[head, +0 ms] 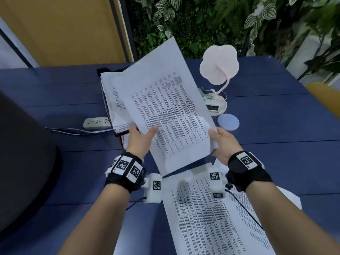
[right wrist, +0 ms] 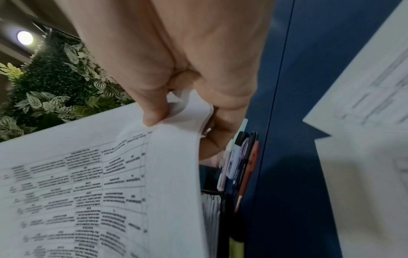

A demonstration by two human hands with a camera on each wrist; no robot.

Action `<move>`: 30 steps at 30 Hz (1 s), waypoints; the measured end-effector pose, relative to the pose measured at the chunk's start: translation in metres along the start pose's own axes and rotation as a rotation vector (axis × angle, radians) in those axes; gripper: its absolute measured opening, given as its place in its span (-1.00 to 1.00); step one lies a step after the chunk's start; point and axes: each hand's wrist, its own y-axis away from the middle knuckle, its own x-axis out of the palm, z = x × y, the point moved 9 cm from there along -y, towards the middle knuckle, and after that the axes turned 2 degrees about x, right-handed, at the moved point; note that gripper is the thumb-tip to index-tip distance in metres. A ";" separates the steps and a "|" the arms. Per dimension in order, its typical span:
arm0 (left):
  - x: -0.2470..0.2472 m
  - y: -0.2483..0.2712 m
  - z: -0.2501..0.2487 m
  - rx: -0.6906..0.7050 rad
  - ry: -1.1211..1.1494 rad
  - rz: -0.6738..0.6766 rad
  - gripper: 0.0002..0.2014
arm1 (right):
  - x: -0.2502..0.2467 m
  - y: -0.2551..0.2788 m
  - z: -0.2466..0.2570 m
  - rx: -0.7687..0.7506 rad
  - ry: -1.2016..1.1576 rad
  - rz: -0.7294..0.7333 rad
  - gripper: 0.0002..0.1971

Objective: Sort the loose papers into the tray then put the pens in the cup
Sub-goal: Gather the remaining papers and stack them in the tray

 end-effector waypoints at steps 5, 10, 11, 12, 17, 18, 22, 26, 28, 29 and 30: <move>0.001 -0.005 0.027 -0.051 0.056 0.015 -0.62 | 0.020 -0.009 0.004 0.015 -0.067 0.003 -0.83; -0.016 -0.010 0.018 0.037 0.043 -0.008 -0.74 | 0.051 -0.018 0.021 -0.039 -0.036 0.041 -0.79; -0.025 -0.011 0.012 0.069 0.025 -0.053 -0.76 | 0.060 -0.021 0.024 -0.067 -0.022 0.063 -0.75; -0.032 -0.013 0.006 0.091 0.003 -0.099 -0.76 | 0.068 -0.023 0.028 -0.097 0.007 0.080 -0.70; -0.064 -0.026 -0.030 0.199 -0.007 -0.254 -0.50 | 0.099 -0.043 0.039 -0.174 0.183 0.081 -0.63; -0.068 -0.028 -0.038 0.232 -0.024 -0.260 -0.42 | 0.105 -0.048 0.041 -0.181 0.209 0.082 -0.64; -0.080 -0.043 -0.065 0.311 -0.311 -0.287 -0.66 | 0.123 -0.064 0.061 -0.286 0.403 0.041 -0.74; -0.087 -0.068 -0.075 0.339 -0.528 -0.279 -0.82 | 0.133 -0.083 0.078 -0.367 0.477 -0.052 -0.81; -0.087 -0.073 -0.083 0.360 -0.698 -0.291 -0.76 | 0.139 -0.091 0.082 -0.381 0.512 -0.083 -0.81; -0.086 -0.075 -0.086 0.362 -0.799 -0.298 -0.73 | 0.140 -0.095 0.082 -0.381 0.539 -0.100 -0.80; -0.086 -0.076 -0.088 0.344 -0.865 -0.291 -0.70 | 0.142 -0.099 0.083 -0.379 0.562 -0.113 -0.79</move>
